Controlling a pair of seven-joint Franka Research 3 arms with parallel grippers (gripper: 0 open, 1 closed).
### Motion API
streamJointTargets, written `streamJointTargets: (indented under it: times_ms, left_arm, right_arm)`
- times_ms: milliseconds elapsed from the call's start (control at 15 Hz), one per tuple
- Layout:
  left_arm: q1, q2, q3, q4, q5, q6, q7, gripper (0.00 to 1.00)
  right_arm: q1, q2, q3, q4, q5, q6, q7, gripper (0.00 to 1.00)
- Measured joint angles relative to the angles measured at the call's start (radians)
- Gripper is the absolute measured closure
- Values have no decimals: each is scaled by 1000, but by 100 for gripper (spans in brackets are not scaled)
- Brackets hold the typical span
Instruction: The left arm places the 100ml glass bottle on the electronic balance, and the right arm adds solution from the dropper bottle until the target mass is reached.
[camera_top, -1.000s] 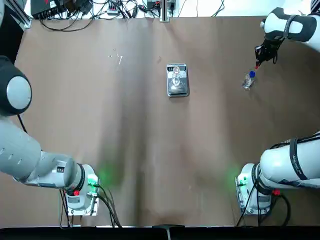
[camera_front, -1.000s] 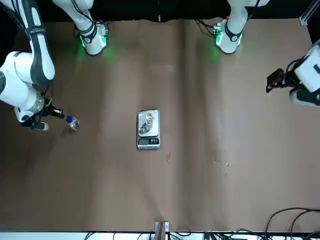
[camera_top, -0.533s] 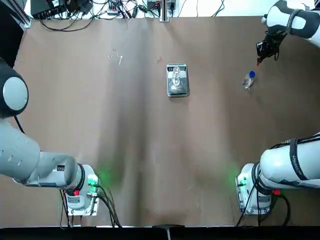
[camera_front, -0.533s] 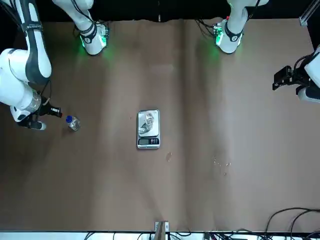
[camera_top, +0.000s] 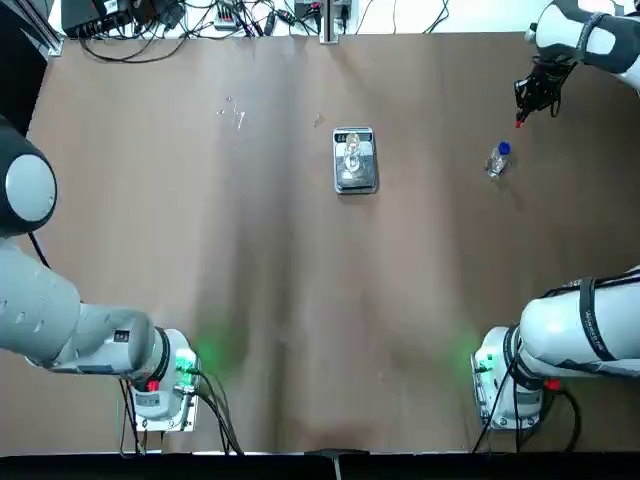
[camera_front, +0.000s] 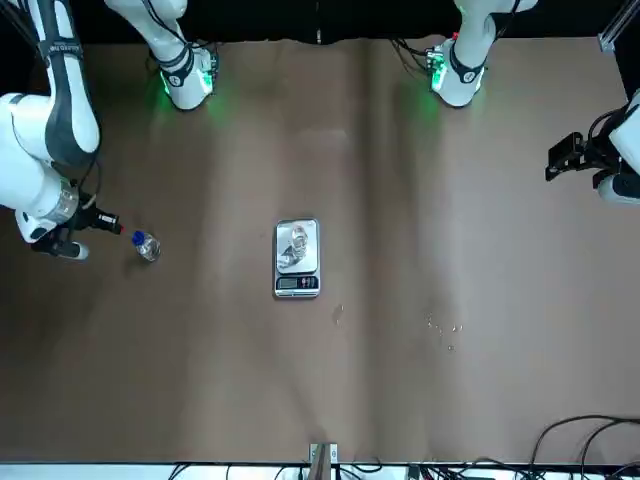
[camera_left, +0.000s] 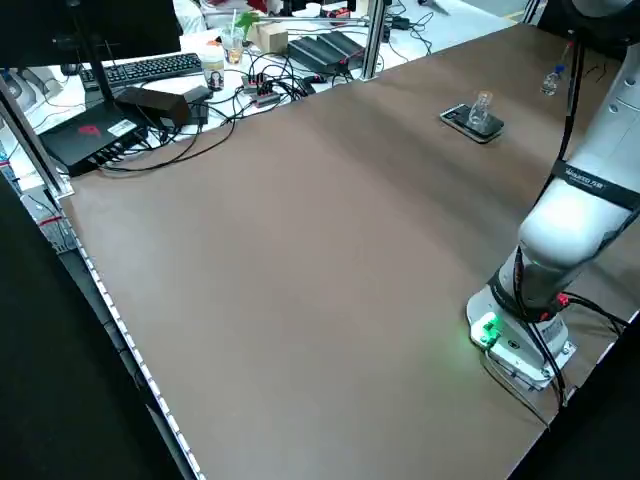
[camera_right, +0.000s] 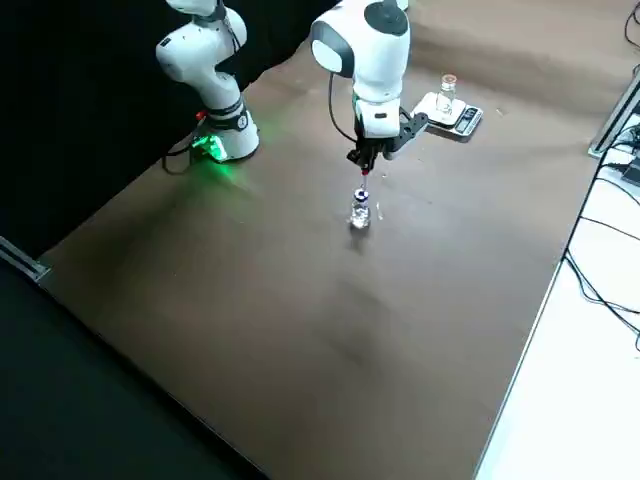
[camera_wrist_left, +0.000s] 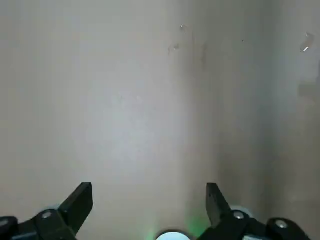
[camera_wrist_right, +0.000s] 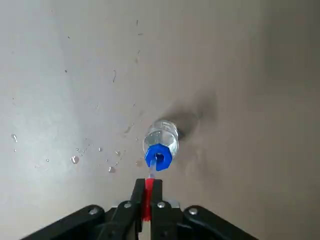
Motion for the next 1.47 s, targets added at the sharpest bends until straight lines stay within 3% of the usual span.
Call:
streamJointTargets:
  times_ms: [533,1467]
  left_arm:
    - [1,3,0,-10,0,80,-86,0]
    - [7,8,0,-13,0,87,-84,0]
  right_arm:
    - [0,-2,2,48,0,-76,0,91]
    - [28,-22,14,135,2,-195,39,91]
